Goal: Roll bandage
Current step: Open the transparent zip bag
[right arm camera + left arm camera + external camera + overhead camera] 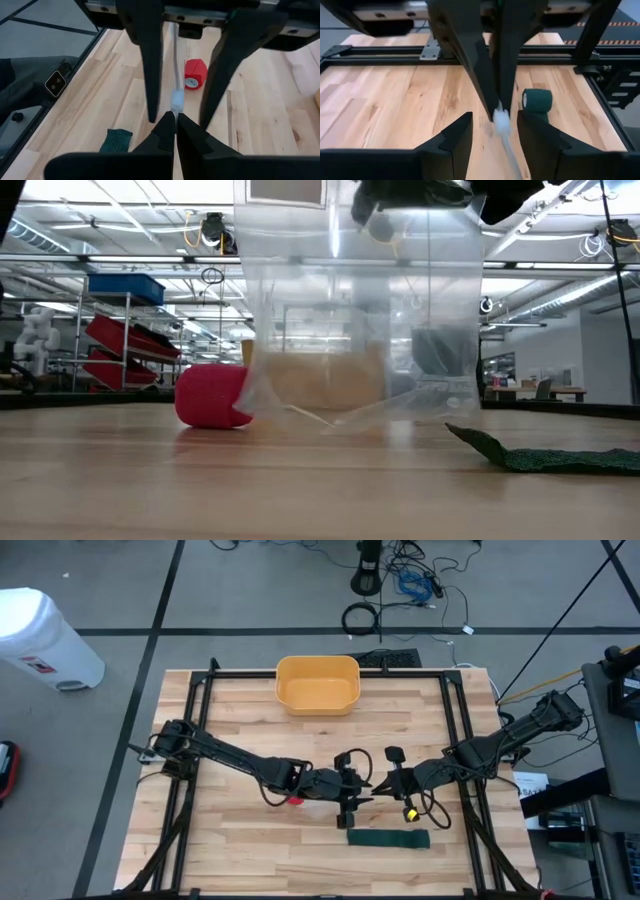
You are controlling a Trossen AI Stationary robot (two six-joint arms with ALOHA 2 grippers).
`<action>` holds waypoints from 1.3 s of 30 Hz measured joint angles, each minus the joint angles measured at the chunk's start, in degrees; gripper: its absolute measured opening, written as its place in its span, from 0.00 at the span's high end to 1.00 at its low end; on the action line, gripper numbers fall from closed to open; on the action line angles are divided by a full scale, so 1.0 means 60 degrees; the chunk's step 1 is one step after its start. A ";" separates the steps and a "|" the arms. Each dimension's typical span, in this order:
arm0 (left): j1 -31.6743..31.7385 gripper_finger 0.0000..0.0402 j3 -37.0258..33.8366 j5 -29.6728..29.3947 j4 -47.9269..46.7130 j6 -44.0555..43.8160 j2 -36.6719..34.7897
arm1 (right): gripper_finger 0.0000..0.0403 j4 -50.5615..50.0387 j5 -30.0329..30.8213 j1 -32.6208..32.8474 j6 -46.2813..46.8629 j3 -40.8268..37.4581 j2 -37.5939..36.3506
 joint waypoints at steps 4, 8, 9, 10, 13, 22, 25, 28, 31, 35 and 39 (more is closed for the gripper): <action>0.0000 0.60 0.0000 -0.0171 0.0047 -0.0001 -0.0002 | 1.00 -0.0034 0.0029 0.0000 0.0000 0.0000 0.0000; -0.0039 0.60 0.0000 -0.0226 0.0046 0.0017 -0.0002 | 1.00 -0.0069 0.0022 0.0000 0.0000 0.0000 0.0000; -0.0045 0.60 0.0000 -0.0224 0.0034 0.0017 -0.0002 | 1.00 -0.0080 0.0022 0.0000 0.0000 0.0000 0.0000; -0.0048 0.60 0.0000 -0.0223 0.0024 0.0017 -0.0002 | 1.00 -0.0076 0.0018 0.0000 0.0000 0.0000 0.0000; -0.0052 0.60 0.0000 -0.0226 0.0023 0.0017 -0.0015 | 1.00 -0.0083 0.0018 0.0000 0.0000 0.0000 0.0000; -0.0171 0.60 0.0000 -0.0346 -0.0150 0.0023 -0.0291 | 1.00 -0.0092 0.0015 0.0000 0.0002 0.0000 0.0000; -0.0192 0.60 0.0000 -0.0380 -0.0219 0.0021 -0.0300 | 1.00 -0.0094 0.0015 0.0000 0.0030 0.0000 0.0000; -0.0184 0.60 0.0000 -0.0401 -0.0355 -0.0004 -0.0304 | 1.00 -0.0088 0.0015 0.0000 0.0033 0.0000 0.0000; -0.0184 0.60 0.0000 -0.0470 -0.0355 0.0007 -0.0304 | 1.00 -0.0085 0.0015 0.0000 0.0033 0.0000 0.0000; -0.0184 0.60 0.0000 -0.0505 -0.0344 0.0014 -0.0304 | 1.00 -0.0076 0.0015 0.0000 0.0033 0.0000 0.0000; -0.0184 0.60 0.0000 -0.0599 -0.0351 0.0017 -0.0304 | 1.00 -0.0076 0.0015 0.0000 0.0033 0.0000 0.0000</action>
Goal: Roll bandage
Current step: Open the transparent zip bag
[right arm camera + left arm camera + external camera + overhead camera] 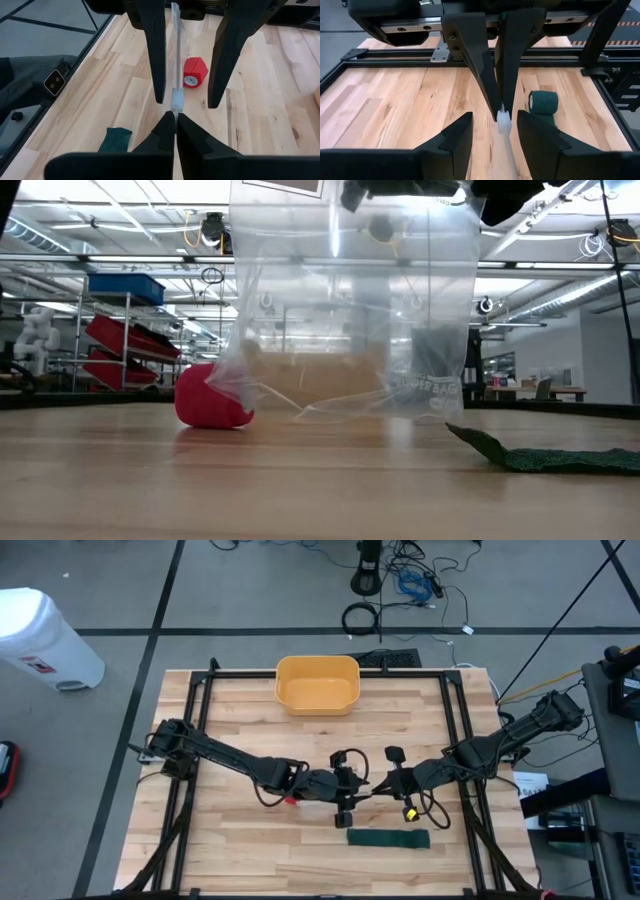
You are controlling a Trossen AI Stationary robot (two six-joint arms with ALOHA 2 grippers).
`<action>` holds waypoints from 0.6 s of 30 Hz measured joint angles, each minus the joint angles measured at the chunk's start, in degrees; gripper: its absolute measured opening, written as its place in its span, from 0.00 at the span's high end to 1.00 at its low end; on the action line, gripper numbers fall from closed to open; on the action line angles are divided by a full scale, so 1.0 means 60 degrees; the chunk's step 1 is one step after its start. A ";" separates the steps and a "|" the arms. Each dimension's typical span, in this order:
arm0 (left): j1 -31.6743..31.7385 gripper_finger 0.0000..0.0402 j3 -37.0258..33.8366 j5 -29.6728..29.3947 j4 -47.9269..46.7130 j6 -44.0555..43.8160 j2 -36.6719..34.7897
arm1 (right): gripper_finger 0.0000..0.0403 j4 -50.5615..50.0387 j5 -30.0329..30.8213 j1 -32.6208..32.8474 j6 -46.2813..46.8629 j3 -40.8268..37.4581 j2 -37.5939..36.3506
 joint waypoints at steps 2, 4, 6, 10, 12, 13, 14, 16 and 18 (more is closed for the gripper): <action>0.0000 0.61 0.0000 -0.0021 -0.0004 0.0000 0.0000 | 1.00 0.0000 -0.0004 0.0000 0.0000 0.0000 0.0000; -0.0007 0.62 0.0000 -0.0022 -0.0022 0.0000 0.0000 | 1.00 -0.0004 0.0000 0.0000 0.0000 0.0000 0.0000; -0.0007 0.65 0.0000 -0.0031 -0.0022 0.0000 0.0000 | 1.00 -0.0004 0.0000 0.0000 0.0000 0.0000 0.0000; -0.0008 0.72 0.0000 -0.0039 -0.0022 0.0004 0.0000 | 1.00 -0.0004 0.0000 0.0000 0.0000 0.0000 0.0000; -0.0043 0.73 0.0000 -0.0039 -0.0020 0.0118 0.0000 | 1.00 -0.0004 0.0000 0.0000 0.0000 0.0000 0.0000; -0.0064 0.74 0.0000 -0.0049 -0.0022 0.0197 0.0000 | 1.00 -0.0001 -0.0001 0.0000 0.0000 0.0000 0.0000; -0.0082 0.74 0.0000 -0.0060 -0.0019 0.0232 0.0000 | 1.00 0.0000 -0.0003 0.0000 0.0000 0.0000 0.0000; -0.0106 0.74 0.0000 -0.0061 -0.0022 0.0237 0.0000 | 1.00 0.0004 -0.0004 0.0000 0.0000 0.0000 0.0000; -0.0124 0.74 0.0000 -0.0061 -0.0022 0.0242 0.0000 | 1.00 0.0009 -0.0004 0.0001 0.0000 0.0000 0.0000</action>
